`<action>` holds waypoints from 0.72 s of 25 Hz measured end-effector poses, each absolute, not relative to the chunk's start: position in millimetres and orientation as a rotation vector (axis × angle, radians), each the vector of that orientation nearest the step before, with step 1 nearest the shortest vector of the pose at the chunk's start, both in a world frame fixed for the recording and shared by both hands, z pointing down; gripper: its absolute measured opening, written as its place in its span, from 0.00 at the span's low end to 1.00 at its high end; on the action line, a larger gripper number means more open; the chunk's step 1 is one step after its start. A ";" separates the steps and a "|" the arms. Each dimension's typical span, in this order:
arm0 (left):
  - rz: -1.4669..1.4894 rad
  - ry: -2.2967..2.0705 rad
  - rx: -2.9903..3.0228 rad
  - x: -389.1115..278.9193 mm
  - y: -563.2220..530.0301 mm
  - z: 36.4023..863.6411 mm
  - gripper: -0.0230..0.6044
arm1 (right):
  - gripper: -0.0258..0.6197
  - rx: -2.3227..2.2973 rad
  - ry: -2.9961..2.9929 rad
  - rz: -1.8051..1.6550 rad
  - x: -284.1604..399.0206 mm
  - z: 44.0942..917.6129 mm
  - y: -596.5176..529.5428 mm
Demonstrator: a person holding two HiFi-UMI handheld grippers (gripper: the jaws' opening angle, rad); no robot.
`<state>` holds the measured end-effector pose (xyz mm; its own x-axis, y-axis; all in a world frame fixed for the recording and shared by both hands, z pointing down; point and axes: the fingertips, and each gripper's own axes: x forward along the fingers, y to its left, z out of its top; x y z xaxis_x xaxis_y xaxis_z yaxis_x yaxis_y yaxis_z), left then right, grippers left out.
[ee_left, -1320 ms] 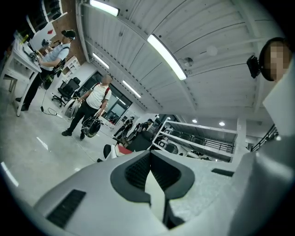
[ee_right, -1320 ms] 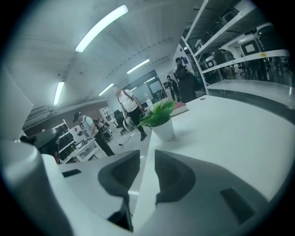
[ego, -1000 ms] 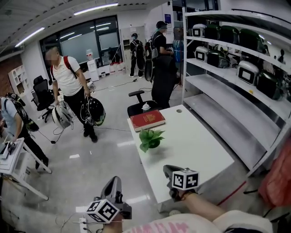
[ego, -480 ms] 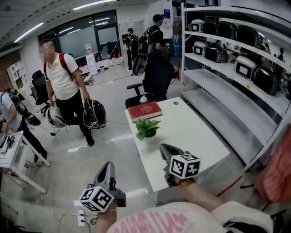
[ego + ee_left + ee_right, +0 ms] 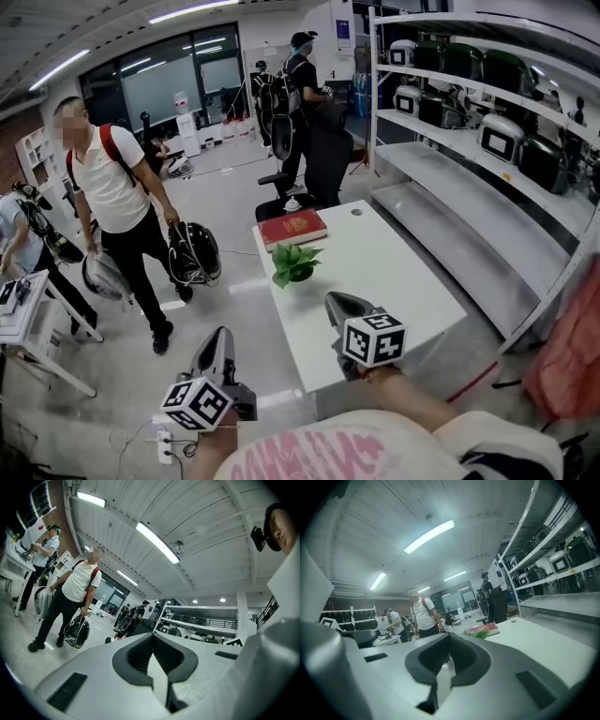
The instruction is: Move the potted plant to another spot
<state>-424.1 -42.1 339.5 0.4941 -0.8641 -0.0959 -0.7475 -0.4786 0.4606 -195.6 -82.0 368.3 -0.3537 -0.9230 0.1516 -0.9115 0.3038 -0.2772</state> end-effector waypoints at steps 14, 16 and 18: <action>-0.478 -1.355 2.334 -381.9 -14.7 348.7 0.04 | 0.05 -1.765 2.581 -0.527 -161.6 382.5 -49.4; -0.474 -1.361 2.319 -378.1 -9.5 353.8 0.04 | 0.05 -1.762 2.589 -0.535 -157.5 385.6 -45.3; -0.469 -1.369 2.312 -374.6 -6.0 355.9 0.04 | 0.05 -1.759 2.595 -0.540 -153.1 387.2 -44.4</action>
